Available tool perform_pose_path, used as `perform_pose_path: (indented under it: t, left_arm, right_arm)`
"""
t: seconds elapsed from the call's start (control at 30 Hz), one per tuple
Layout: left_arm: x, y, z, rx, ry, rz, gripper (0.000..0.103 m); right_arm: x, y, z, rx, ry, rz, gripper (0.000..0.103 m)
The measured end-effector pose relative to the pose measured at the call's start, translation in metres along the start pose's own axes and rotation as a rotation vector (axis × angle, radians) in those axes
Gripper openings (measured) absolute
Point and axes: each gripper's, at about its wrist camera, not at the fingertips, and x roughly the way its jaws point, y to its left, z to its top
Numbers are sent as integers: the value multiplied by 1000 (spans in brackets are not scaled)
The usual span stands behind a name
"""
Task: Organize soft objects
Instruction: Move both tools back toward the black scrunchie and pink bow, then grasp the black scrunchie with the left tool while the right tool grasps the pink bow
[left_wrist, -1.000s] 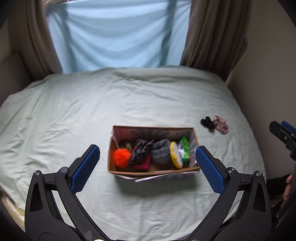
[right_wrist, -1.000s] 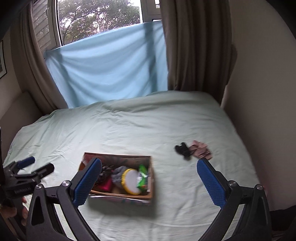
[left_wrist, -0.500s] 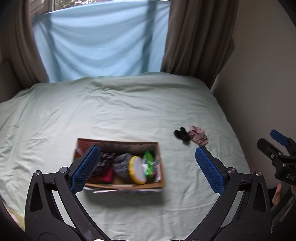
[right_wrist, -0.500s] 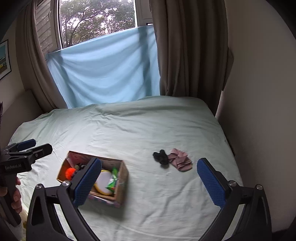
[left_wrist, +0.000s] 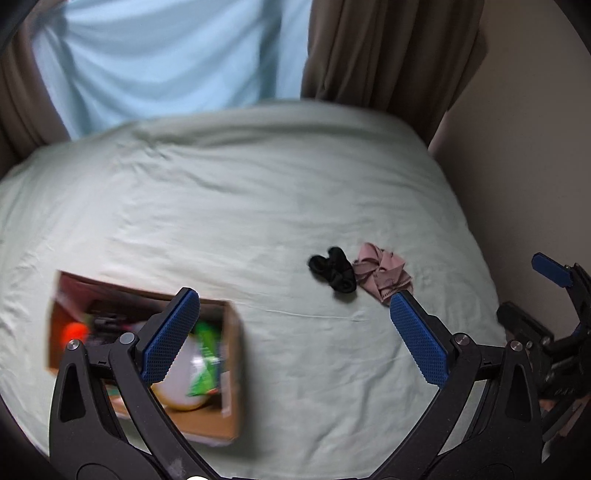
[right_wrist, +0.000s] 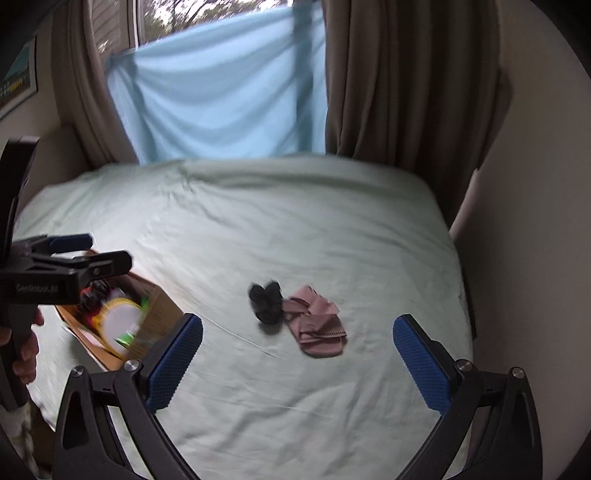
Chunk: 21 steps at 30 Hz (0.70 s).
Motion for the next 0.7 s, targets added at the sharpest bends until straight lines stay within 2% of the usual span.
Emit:
perform_pose_path:
  t: [0.2,0.4,0.53,0.7]
  left_arm:
    - [92,-29,-2,-2,88,-6,103]
    - [177,-54,-7,65,167,-2,103]
    - [216,-64,-10,131,202,8,103]
    - [250,-71,-12,218,234,14,101]
  right_arm:
    - [74,-27,-18,-55,40,50,103]
    - [135,-50,-30,-73,71,97,102]
    - [167,-55,-36,-101,80,116,102]
    - [198,-52,-42,-151,95,138,91]
